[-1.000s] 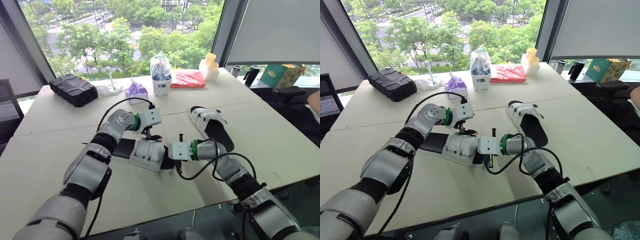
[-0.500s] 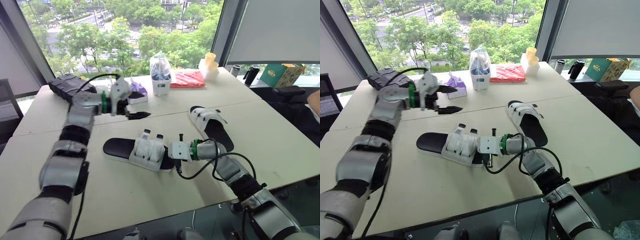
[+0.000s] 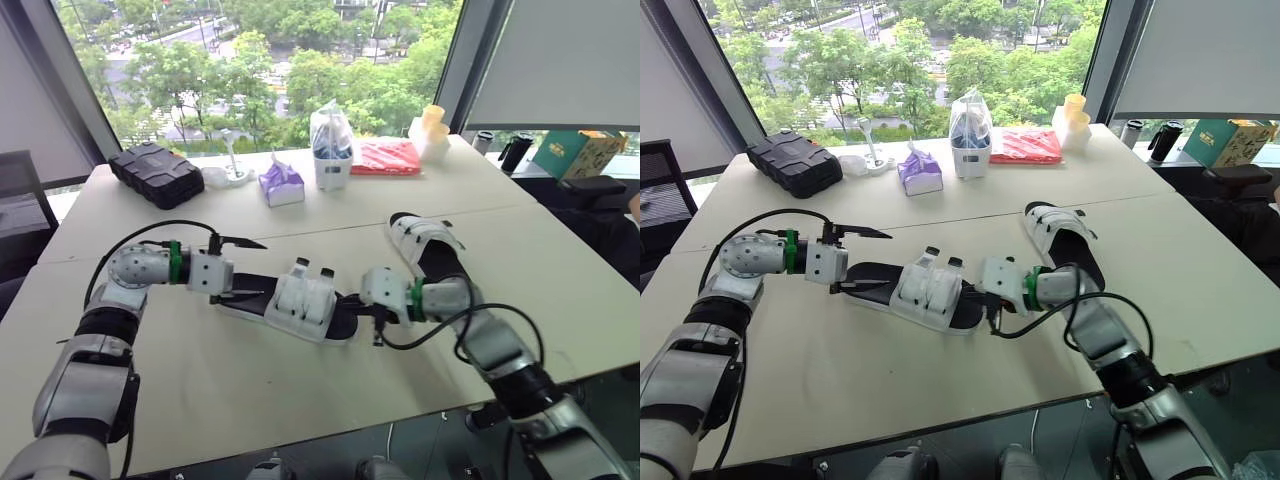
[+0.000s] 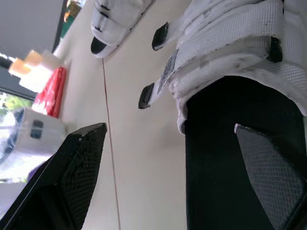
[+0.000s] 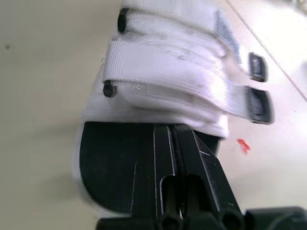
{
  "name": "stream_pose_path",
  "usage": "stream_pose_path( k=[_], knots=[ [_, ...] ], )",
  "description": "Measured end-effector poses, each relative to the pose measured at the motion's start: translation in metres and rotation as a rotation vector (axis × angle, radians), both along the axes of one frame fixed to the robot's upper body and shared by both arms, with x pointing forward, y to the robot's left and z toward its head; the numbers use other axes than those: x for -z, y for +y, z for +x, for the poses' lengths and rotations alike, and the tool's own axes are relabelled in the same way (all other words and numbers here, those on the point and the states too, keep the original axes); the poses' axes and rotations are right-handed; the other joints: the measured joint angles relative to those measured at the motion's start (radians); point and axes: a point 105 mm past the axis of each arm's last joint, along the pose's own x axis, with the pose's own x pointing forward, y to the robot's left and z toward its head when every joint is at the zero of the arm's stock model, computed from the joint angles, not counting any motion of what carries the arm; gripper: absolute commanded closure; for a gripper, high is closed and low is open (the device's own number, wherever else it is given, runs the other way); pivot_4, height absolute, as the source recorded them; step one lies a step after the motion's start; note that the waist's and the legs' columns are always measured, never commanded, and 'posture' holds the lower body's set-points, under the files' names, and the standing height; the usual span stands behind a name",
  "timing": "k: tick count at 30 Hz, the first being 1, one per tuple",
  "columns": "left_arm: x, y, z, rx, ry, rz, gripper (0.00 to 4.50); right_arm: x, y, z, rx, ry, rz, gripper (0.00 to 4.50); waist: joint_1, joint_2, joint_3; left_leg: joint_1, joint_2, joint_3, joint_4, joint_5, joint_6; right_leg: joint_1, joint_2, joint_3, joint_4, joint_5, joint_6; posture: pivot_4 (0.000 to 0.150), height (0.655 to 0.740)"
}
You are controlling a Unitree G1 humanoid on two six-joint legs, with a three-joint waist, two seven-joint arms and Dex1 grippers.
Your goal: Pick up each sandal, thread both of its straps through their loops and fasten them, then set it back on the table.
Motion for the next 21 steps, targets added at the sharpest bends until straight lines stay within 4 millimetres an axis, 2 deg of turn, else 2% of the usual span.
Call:
stream_pose_path(
  k=[6,11,15,18,19,21],
  knots=[
    [0.006,-0.014,-0.002,0.063,-0.087,0.012,0.06,-0.03,-0.009,-0.021,-0.008,0.06,0.087,4.5,-0.001,0.0,0.0,0.0,0.0,0.0,0.0,0.0,0.0,0.0,0.0,-0.001,0.0,0.0,0.0,0.15,0.74],
    [0.016,-0.024,-0.008,0.134,-0.15,0.062,0.06,-0.051,-0.015,-0.029,0.02,0.075,0.156,4.5,0.001,0.0,0.0,-0.001,0.0,0.0,0.001,0.0,0.0,0.0,0.0,-0.001,0.0,0.0,0.001,0.15,0.74],
    [0.013,-0.039,-0.013,0.215,-0.227,0.069,0.06,-0.059,-0.019,-0.029,0.058,0.058,0.176,4.5,0.003,0.0,0.0,-0.002,0.0,0.0,0.002,0.0,0.0,0.0,0.0,-0.002,-0.001,0.001,0.002,0.15,0.74],
    [0.015,-0.053,-0.017,0.281,-0.264,0.072,0.86,-0.057,-0.021,-0.028,0.09,0.057,0.179,4.5,0.002,0.0,0.0,-0.004,0.0,0.0,0.003,0.0,0.0,0.0,0.0,-0.002,-0.002,0.002,0.004,0.15,0.74],
    [0.016,-0.055,-0.018,0.295,-0.271,0.076,1.25,-0.056,-0.022,-0.028,0.095,0.057,0.18,4.5,0.002,0.0,0.0,-0.004,0.0,0.0,0.003,0.0,0.0,0.0,0.0,-0.002,-0.002,0.002,0.004,0.15,0.74],
    [0.02,-0.06,-0.021,0.332,-0.281,0.096,2.32,-0.056,-0.023,-0.027,0.108,0.051,0.181,4.5,0.001,0.0,0.0,-0.004,0.0,0.0,0.003,0.0,0.0,0.0,0.001,-0.002,-0.001,0.002,0.004,0.15,0.74]
  ],
)
